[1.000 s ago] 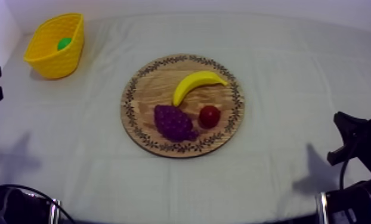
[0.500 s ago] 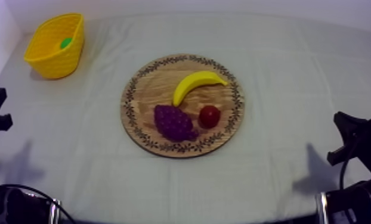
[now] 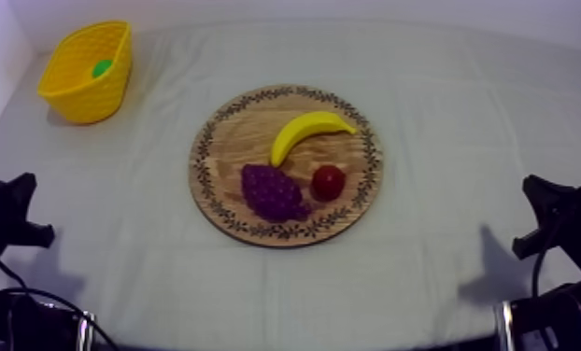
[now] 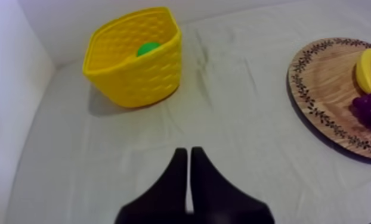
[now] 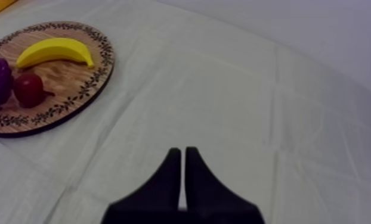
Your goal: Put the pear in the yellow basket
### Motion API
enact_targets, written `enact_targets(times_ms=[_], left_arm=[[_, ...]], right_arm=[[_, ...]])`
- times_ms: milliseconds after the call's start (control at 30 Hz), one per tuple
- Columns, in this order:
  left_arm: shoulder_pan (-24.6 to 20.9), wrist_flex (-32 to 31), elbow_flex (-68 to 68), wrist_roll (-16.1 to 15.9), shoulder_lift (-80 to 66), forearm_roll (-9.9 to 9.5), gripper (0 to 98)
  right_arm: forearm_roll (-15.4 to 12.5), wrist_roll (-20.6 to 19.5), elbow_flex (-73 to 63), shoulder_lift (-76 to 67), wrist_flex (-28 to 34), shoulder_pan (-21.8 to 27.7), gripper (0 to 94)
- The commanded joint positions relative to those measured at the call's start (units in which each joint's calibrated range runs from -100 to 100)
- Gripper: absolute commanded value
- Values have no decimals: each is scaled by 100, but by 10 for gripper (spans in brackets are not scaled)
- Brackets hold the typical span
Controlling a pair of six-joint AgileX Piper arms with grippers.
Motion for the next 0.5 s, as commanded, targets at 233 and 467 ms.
enact_targets(times_ms=[233,467], left_arm=[[1,-51,365,555,-521,-216,0],[-3,-355,490,1260,-537,-489,0]], right_arm=[[-1,0,-5,-4,4,-1,4],[-1,-2,-5,-4,4,-1,4]])
